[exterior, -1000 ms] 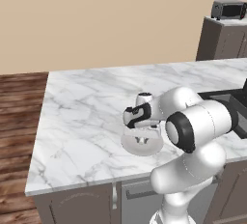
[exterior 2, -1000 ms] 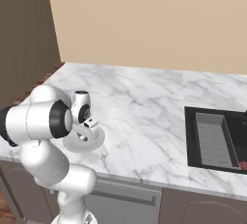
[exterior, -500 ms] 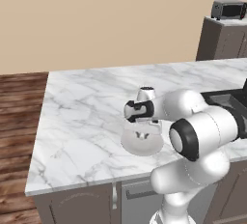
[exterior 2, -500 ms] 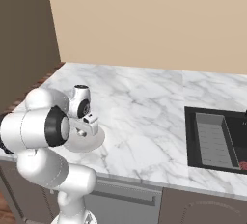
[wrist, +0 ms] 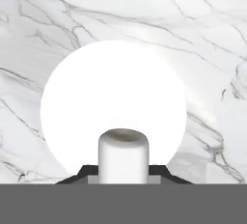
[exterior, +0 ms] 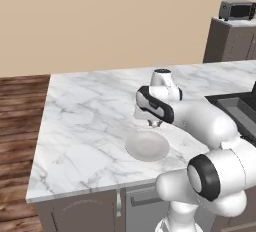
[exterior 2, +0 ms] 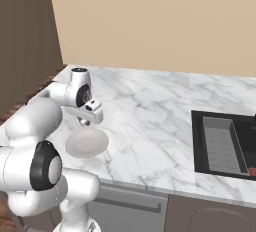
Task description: Pick up the marshmallow and place it in the cup of hot chocolate on the dining counter.
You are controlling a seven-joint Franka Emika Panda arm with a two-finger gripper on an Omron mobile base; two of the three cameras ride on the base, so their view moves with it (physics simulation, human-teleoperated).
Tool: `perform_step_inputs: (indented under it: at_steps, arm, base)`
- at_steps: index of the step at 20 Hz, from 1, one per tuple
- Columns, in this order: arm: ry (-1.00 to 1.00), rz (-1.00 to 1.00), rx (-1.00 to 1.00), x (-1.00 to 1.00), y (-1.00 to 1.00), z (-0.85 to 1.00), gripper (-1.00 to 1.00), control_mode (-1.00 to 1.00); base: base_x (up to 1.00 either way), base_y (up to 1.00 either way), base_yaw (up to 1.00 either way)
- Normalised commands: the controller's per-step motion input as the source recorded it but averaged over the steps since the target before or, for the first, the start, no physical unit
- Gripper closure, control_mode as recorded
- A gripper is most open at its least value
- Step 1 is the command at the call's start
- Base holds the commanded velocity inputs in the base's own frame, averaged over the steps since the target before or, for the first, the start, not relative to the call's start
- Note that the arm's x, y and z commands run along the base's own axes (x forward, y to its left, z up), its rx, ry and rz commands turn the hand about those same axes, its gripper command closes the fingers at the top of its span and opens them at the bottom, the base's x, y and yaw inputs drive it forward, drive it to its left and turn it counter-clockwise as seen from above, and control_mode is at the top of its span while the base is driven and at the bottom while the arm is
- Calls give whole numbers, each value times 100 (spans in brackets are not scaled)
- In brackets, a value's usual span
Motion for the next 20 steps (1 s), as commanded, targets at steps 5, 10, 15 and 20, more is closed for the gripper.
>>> perform_step_inputs:
  at_steps: [5,10,15,20]
  arm:
    - [0,13,-3,-37,-18,98,100,-100]
    - [0,20,-1,-49,-4,84,100,-100]
    - [0,19,0,-51,-6,77,100,-100]
    - [0,16,0,-57,-15,15,100,-100]
  base:
    - [0,0,0]
    - [0,0,0]
    - [0,0,0]
    - [0,0,0]
